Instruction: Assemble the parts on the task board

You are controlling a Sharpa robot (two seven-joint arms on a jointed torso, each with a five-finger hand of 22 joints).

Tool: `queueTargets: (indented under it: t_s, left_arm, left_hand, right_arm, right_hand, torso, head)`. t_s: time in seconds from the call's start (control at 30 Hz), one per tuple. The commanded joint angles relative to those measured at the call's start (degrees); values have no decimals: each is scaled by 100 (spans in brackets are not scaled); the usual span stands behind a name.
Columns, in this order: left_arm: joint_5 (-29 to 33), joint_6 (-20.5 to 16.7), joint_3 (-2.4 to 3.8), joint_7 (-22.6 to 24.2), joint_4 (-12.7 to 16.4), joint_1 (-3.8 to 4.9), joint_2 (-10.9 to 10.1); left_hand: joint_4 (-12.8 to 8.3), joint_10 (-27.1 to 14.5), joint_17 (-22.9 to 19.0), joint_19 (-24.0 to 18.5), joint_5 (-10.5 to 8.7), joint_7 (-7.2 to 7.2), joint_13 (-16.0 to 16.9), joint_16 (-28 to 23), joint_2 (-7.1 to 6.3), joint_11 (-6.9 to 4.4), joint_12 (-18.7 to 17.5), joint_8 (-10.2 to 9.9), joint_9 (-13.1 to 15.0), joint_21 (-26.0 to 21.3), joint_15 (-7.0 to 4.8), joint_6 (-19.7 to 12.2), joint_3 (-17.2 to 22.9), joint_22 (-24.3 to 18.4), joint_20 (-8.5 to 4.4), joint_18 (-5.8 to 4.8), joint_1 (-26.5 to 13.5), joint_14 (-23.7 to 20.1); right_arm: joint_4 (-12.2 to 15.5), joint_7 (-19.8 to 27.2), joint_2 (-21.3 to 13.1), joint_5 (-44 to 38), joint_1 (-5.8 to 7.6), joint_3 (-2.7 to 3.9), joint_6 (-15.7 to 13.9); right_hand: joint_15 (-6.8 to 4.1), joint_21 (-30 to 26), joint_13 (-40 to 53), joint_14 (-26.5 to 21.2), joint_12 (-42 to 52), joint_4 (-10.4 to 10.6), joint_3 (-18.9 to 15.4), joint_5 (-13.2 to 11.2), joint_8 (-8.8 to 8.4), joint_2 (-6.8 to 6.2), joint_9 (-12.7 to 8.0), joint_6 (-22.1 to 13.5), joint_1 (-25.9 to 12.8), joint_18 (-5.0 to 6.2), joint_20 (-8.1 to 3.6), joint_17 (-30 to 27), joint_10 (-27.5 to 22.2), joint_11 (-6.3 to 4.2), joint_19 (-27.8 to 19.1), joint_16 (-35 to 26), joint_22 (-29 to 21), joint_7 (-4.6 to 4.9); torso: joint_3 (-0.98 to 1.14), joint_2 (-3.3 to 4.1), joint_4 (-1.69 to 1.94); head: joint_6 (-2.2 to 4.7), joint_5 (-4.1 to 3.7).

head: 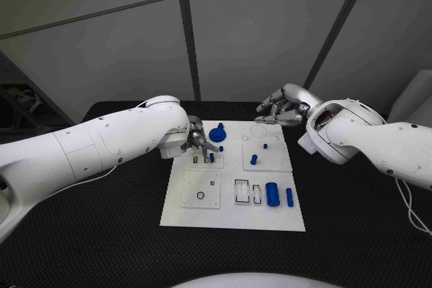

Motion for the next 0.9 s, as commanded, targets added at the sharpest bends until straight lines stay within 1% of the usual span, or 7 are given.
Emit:
queueTargets:
  t_s: [0.03,0.1,0.4,0.5,0.73,0.9]
  left_arm:
    - [-44,121,3,-39,-11,11,22]
    - [-44,137,3,-37,-21,10,34]
    - [-44,199,3,-14,-73,10,86]
    - [-44,204,3,9,-82,9,95]
    - [-43,283,3,62,-118,8,122]
    - [-35,341,3,90,-148,6,153]
  left_hand:
    - [-9,-10,636,-41,-15,-8,13,9,-5,3,-21,-32,10,-14,-16,-29,17,7,1,67,54,396]
    - [-9,-10,636,-41,-15,-8,13,9,-5,3,-21,-32,10,-14,-16,-29,17,7,1,67,54,396]
    - [-26,-8,643,-46,-12,-7,33,14,2,4,-34,-39,40,-11,-14,-30,35,17,5,67,88,398]
    - [-45,-6,647,-52,-8,-6,51,17,1,5,-42,-44,63,-12,-12,-31,47,20,7,68,118,399]
    - [-53,-3,655,-49,-6,-7,61,22,5,5,-46,-45,78,-6,-12,-26,56,34,8,67,132,401]
    - [-75,7,668,-47,0,-11,90,32,18,2,-45,-44,113,3,-12,-12,77,54,10,65,164,405]
  right_arm:
    - [0,10,12,-33,13,5,23]
    - [-2,8,18,-33,13,5,26]
    - [-3,-10,33,-33,13,5,46]
    - [-5,-5,45,-34,13,5,53]
    - [-11,6,77,-68,13,6,69]
    - [-15,8,95,-78,13,6,80]
  right_hand:
    - [-16,-16,-5,1,-19,36,2,13,-16,-60,8,-35,-5,35,-13,-5,-25,1,-38,-17,15,-9]
    - [-16,-16,-5,1,-19,36,2,13,-16,-60,8,-35,-5,35,-13,-5,-25,1,-38,-17,15,-9]
    - [-15,-36,-33,-6,-48,40,2,13,-14,-58,9,-41,-9,39,-12,-35,-34,2,-46,-48,-2,-8]
    - [-15,-39,-41,-7,-56,41,2,13,-14,-58,9,-42,-10,39,-12,-39,-37,3,-47,-53,-4,-8]
    - [-15,-43,-51,-8,-66,43,1,12,-13,-57,10,-43,-13,40,-11,-44,-40,3,-47,-59,-7,-7]
    - [-14,-56,-64,-12,-77,46,0,12,-11,-56,12,-44,-19,42,-11,-62,-42,4,-52,-78,-18,-7]
  torso:
    - [-3,-5,7]
    - [-2,-6,9]
    - [-9,-2,16]
    - [-8,1,11]
    - [-12,-5,29]
    - [-14,-3,23]
  head:
    - [-13,-25]
    - [-23,-48]
    - [-40,-46]
    - [-38,-41]
    - [-64,-48]
    - [-66,-49]
